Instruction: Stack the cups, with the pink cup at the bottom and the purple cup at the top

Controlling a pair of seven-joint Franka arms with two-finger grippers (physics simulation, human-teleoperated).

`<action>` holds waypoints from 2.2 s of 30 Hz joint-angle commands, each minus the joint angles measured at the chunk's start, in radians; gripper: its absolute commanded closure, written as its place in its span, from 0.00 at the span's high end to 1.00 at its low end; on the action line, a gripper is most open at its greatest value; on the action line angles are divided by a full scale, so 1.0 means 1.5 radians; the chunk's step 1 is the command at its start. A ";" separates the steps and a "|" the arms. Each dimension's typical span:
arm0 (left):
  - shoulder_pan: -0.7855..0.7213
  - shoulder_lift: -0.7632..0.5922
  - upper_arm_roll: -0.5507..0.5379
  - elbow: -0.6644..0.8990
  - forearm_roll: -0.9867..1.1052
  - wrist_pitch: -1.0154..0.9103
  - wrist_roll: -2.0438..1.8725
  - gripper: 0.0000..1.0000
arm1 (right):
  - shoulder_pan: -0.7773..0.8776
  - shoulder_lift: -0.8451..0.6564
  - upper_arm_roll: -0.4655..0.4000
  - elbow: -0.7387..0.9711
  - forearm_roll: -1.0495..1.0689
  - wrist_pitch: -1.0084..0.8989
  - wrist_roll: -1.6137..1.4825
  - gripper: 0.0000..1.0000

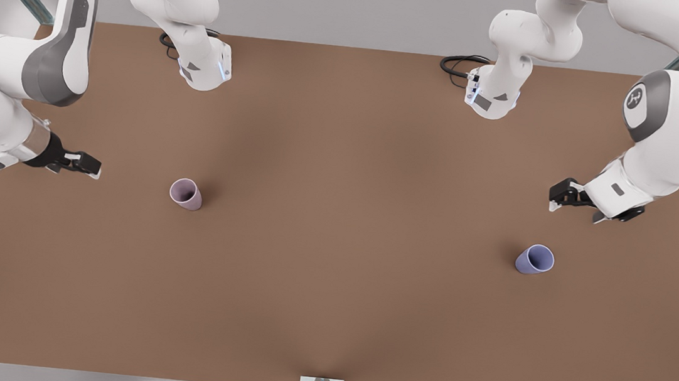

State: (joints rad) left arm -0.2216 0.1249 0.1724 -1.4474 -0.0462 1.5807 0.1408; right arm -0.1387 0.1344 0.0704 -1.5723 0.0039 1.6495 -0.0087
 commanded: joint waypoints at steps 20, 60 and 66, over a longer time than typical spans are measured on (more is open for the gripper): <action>0.001 0.014 0.025 -0.062 0.006 0.013 0.024 1.00 | 0.017 0.027 0.089 -0.188 -0.001 0.138 0.079 1.00; 0.001 0.029 0.038 -0.056 0.006 -0.006 0.025 1.00 | -0.018 0.116 0.096 -0.420 0.022 0.466 0.117 0.21; 0.001 0.045 0.039 -0.059 0.032 -0.006 0.031 1.00 | 0.071 0.129 0.157 -0.272 0.022 0.385 0.270 0.21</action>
State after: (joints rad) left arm -0.2187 0.1904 0.2299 -1.5348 -0.0150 1.5786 0.1804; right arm -0.0578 0.3293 0.2993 -1.9960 0.0431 2.2869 0.1965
